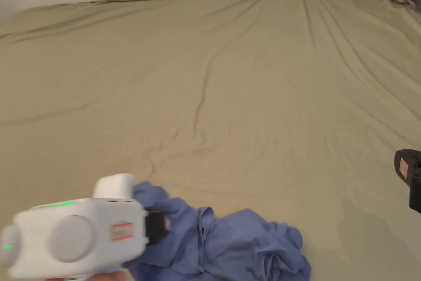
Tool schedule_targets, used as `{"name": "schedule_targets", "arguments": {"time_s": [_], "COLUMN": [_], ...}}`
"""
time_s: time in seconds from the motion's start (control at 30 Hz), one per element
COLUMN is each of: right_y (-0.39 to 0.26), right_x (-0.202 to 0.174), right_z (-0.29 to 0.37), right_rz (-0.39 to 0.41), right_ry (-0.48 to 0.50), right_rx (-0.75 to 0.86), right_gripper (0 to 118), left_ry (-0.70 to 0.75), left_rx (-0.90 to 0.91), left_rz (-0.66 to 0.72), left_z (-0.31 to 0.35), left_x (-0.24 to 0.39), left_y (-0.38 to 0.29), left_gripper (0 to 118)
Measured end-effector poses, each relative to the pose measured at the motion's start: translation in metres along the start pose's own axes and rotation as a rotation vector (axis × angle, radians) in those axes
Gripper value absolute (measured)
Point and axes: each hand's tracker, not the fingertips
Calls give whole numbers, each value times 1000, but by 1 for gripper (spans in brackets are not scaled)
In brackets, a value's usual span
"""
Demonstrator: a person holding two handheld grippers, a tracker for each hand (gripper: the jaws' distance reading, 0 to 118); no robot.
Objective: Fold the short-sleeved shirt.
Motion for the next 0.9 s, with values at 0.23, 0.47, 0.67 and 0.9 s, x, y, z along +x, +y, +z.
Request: {"name": "schedule_targets", "arguments": {"time_s": [0.23, 0.47, 0.67, 0.9], "right_y": [-7, -20, -27, -30], "right_x": [8, 10, 15, 16], "right_z": [-3, -5, -7, -11], "right_rz": [-11, -15, -35, -67], "right_ry": [19, 46, 77, 83], "right_rx": [-29, -64, -92, -115], "right_gripper": [4, 4, 4, 4], "left_ry": [-45, -211, -260, -159], "left_rx": [-130, -47, 124, 77], "left_rz": [-89, -172, 55, -103], "left_z": [-93, -87, -14, -50], "left_x": [105, 99, 38, 46], "left_y": [-28, -51, -43, -37], "left_gripper": [24, 97, 100, 13]}}
